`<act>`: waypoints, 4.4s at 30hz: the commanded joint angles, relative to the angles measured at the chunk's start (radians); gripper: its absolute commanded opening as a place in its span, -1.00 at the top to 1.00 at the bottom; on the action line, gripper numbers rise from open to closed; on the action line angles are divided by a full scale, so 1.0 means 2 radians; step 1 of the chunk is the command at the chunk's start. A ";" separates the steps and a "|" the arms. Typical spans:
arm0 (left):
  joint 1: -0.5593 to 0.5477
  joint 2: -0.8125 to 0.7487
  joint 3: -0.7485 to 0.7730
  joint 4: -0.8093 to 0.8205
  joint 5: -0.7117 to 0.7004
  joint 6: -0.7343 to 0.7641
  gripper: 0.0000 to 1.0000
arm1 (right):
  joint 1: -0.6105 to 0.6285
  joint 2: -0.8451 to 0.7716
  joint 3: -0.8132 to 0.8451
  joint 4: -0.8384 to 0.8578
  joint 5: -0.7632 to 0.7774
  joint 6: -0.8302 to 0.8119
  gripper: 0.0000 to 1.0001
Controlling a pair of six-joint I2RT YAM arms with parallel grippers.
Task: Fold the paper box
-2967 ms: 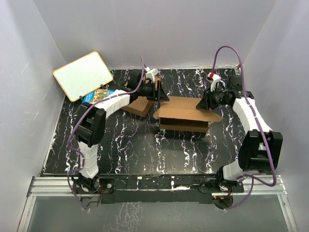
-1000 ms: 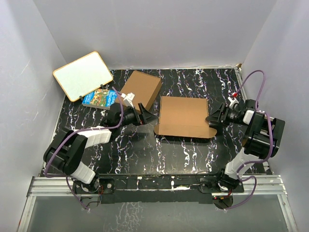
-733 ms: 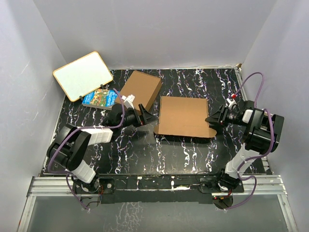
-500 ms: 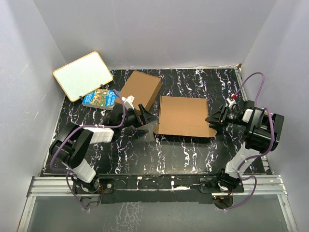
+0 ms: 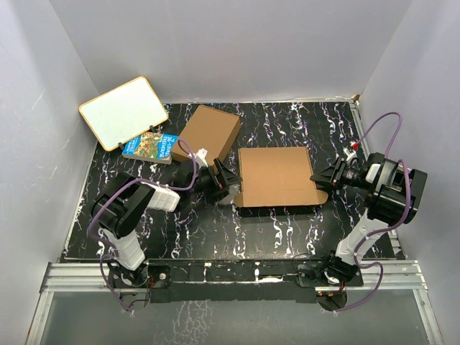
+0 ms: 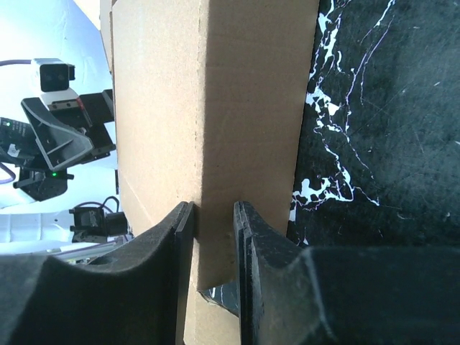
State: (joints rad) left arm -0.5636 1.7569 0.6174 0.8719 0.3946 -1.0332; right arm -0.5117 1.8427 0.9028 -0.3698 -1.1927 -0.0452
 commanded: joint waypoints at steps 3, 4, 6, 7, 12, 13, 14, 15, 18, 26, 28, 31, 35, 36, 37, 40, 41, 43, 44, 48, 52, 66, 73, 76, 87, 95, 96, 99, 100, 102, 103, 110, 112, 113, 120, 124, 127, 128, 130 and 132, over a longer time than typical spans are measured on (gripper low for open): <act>-0.025 0.014 0.013 0.040 -0.044 -0.033 -0.94 | -0.013 0.023 0.005 0.007 0.072 -0.021 0.54; -0.029 0.014 0.014 0.040 -0.051 -0.034 -0.95 | -0.013 0.025 0.006 0.005 0.074 -0.022 0.54; -0.035 0.017 0.016 0.040 -0.065 -0.035 -0.94 | -0.016 0.028 0.007 0.002 0.075 -0.023 0.54; -0.039 0.018 0.017 0.040 -0.072 -0.036 -0.94 | -0.017 0.029 0.007 0.002 0.076 -0.024 0.54; -0.049 0.029 0.009 0.078 -0.097 -0.056 -0.95 | -0.021 0.035 0.009 -0.005 0.078 -0.031 0.55; -0.052 0.031 0.007 0.091 -0.104 -0.062 -0.95 | -0.021 0.036 0.009 -0.006 0.078 -0.031 0.55; -0.055 0.033 0.008 0.099 -0.108 -0.066 -0.95 | -0.022 0.036 0.009 -0.006 0.078 -0.031 0.55; -0.059 0.036 0.010 0.104 -0.114 -0.069 -0.94 | -0.022 0.037 0.009 -0.006 0.077 -0.032 0.55; -0.067 0.045 0.015 0.118 -0.127 -0.082 -0.94 | -0.022 0.036 0.009 -0.007 0.077 -0.031 0.55; -0.077 0.061 0.017 0.161 -0.152 -0.125 -0.61 | -0.022 0.040 0.012 -0.011 0.074 -0.037 0.54; -0.079 0.062 0.022 0.156 -0.153 -0.128 -0.55 | -0.022 0.040 0.013 -0.013 0.072 -0.040 0.54; -0.080 0.062 0.024 0.158 -0.155 -0.134 -0.36 | -0.023 0.041 0.015 -0.016 0.068 -0.043 0.52; -0.080 0.063 0.021 0.163 -0.156 -0.142 -0.04 | -0.022 0.040 0.019 -0.023 0.060 -0.051 0.49; -0.081 0.063 0.021 0.164 -0.157 -0.143 -0.03 | -0.022 0.039 0.020 -0.025 0.058 -0.054 0.48; -0.081 0.061 0.022 0.163 -0.156 -0.142 0.06 | -0.022 0.039 0.023 -0.028 0.055 -0.058 0.47; -0.081 0.056 0.020 0.162 -0.158 -0.141 0.22 | -0.023 0.035 0.035 -0.049 0.043 -0.081 0.31; -0.081 0.053 0.020 0.160 -0.159 -0.141 0.23 | -0.023 0.031 0.039 -0.058 0.038 -0.090 0.24; -0.081 0.047 0.022 0.153 -0.161 -0.140 0.23 | -0.023 0.019 0.048 -0.073 0.029 -0.107 0.06; -0.080 0.045 0.023 0.150 -0.161 -0.139 0.24 | -0.023 0.011 0.053 -0.082 0.027 -0.116 -0.03; -0.080 0.038 0.031 0.134 -0.164 -0.140 0.24 | -0.022 -0.039 0.076 -0.110 0.032 -0.150 -0.36; -0.075 0.030 0.053 0.092 -0.162 -0.156 0.29 | -0.023 -0.109 0.091 -0.115 0.051 -0.176 -0.57; -0.047 -0.012 0.239 -0.297 -0.154 -0.220 0.37 | 0.088 -0.304 0.122 -0.218 0.038 -0.542 -0.98; -0.016 -0.006 0.297 -0.358 -0.098 -0.252 0.40 | 0.191 -0.363 0.081 -0.116 0.085 -0.611 -0.98; -0.009 0.003 0.317 -0.370 -0.081 -0.260 0.39 | 0.238 -0.342 0.098 -0.132 0.144 -0.645 -0.98; -0.004 0.021 0.335 -0.373 -0.056 -0.290 0.40 | 0.334 -0.312 0.054 -0.006 0.298 -0.640 -0.98; -0.004 0.023 0.343 -0.376 -0.054 -0.298 0.40 | 0.352 -0.297 0.040 0.000 0.302 -0.667 -0.97; -0.004 0.024 0.344 -0.376 -0.053 -0.298 0.40 | 0.355 -0.298 0.039 0.000 0.303 -0.668 -0.97; -0.004 0.027 0.346 -0.371 -0.051 -0.302 0.40 | 0.362 -0.295 0.032 0.003 0.312 -0.671 -0.98; -0.004 0.027 0.347 -0.370 -0.050 -0.304 0.40 | 0.365 -0.293 0.027 0.010 0.321 -0.669 -0.98; -0.005 0.029 0.349 -0.368 -0.049 -0.307 0.40 | 0.373 -0.289 0.016 0.032 0.345 -0.664 -0.98; -0.005 0.028 0.349 -0.368 -0.048 -0.308 0.40 | 0.375 -0.287 0.010 0.043 0.354 -0.662 -0.98; -0.004 0.031 0.353 -0.363 -0.040 -0.312 0.40 | 0.382 -0.275 -0.015 0.120 0.401 -0.655 -0.95; -0.005 0.031 0.351 -0.360 -0.039 -0.313 0.40 | 0.383 -0.271 -0.014 0.126 0.404 -0.655 -0.85; -0.004 0.031 0.350 -0.359 -0.039 -0.314 0.40 | 0.383 -0.270 -0.013 0.128 0.404 -0.656 -0.79; -0.004 0.028 0.347 -0.353 -0.038 -0.316 0.40 | 0.383 -0.269 -0.015 0.125 0.396 -0.654 -0.34; -0.004 0.028 0.345 -0.350 -0.037 -0.316 0.38 | 0.383 -0.271 -0.008 0.114 0.390 -0.642 -0.08; -0.005 0.028 0.342 -0.341 -0.034 -0.319 0.35 | 0.383 -0.272 -0.002 0.108 0.387 -0.632 0.03; -0.004 0.027 0.341 -0.338 -0.033 -0.320 0.33 | 0.383 -0.272 0.000 0.107 0.387 -0.629 0.03; -0.005 0.027 0.340 -0.333 -0.033 -0.321 0.27 | 0.383 -0.273 0.003 0.104 0.386 -0.622 0.04; -0.004 0.025 0.335 -0.320 -0.033 -0.323 0.19 | 0.383 -0.272 0.008 0.102 0.385 -0.612 0.05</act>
State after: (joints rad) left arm -0.5713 1.8286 1.2701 0.1261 0.2802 -1.6547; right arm 0.2489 1.3113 0.8734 -0.1844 -0.3939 -1.3304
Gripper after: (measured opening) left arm 0.585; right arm 0.624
